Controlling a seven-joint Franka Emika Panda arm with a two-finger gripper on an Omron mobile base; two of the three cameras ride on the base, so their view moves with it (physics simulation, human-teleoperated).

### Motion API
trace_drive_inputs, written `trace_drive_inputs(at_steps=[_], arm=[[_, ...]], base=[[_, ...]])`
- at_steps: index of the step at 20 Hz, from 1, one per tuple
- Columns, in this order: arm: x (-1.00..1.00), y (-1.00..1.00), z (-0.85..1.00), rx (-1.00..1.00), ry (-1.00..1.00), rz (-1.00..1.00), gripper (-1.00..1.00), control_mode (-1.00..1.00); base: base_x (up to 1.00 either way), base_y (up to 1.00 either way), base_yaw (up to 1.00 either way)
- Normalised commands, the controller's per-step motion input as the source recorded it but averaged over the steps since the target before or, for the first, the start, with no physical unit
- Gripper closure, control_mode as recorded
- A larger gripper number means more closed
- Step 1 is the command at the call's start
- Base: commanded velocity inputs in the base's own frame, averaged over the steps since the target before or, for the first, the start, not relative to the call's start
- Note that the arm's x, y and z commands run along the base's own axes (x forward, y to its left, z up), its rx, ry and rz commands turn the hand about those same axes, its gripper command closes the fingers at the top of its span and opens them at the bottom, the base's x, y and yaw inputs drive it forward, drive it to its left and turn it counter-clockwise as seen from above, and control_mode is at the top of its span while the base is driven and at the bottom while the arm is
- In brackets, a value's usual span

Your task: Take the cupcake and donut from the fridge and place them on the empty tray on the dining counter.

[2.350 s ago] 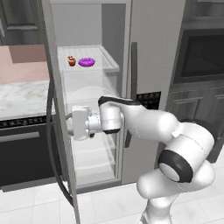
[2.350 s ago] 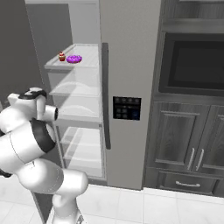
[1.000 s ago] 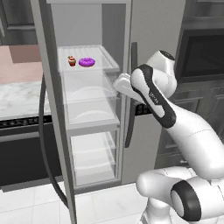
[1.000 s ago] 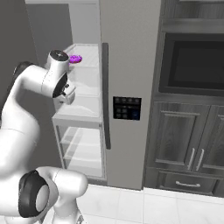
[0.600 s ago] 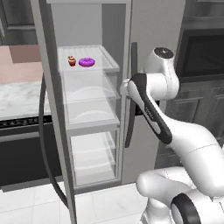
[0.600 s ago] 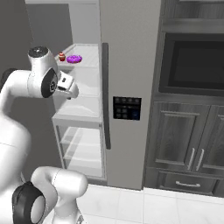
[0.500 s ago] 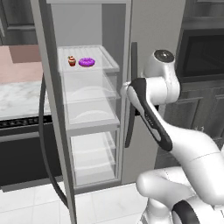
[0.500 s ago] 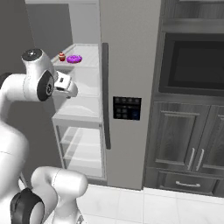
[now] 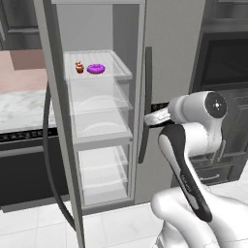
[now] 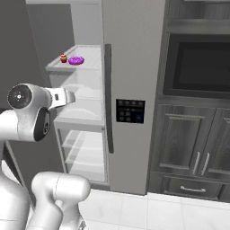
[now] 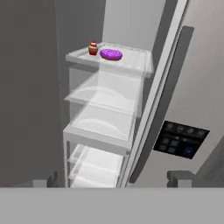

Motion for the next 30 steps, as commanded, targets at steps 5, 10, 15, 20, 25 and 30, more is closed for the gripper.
trace_drive_inputs(at_steps=[5, 10, 15, 20, 25, 30], arm=[[-0.7, 0.0, 0.44, 0.05, -0.21, 0.0, -1.0, -1.0], [-0.8, 0.16, 0.39, 0.0, -0.13, -0.04, -1.0, -1.0], [-0.6, 0.17, 0.4, 0.0, -0.06, -0.19, -1.0, -1.0], [-0.36, -0.04, 0.18, 0.0, 0.04, -0.13, -1.0, -1.0], [0.0, 0.0, 0.0, 0.0, 0.0, 0.0, -1.0, 1.0], [0.0, 0.0, 0.0, 0.0, 0.0, 0.0, -1.0, 1.0]], base=[[0.0, 0.0, 0.0], [0.0, 0.0, 0.0], [0.0, 0.0, 0.0], [0.0, 0.0, 0.0], [0.4, -0.28, 0.08], [1.0, 0.1, 0.28]])
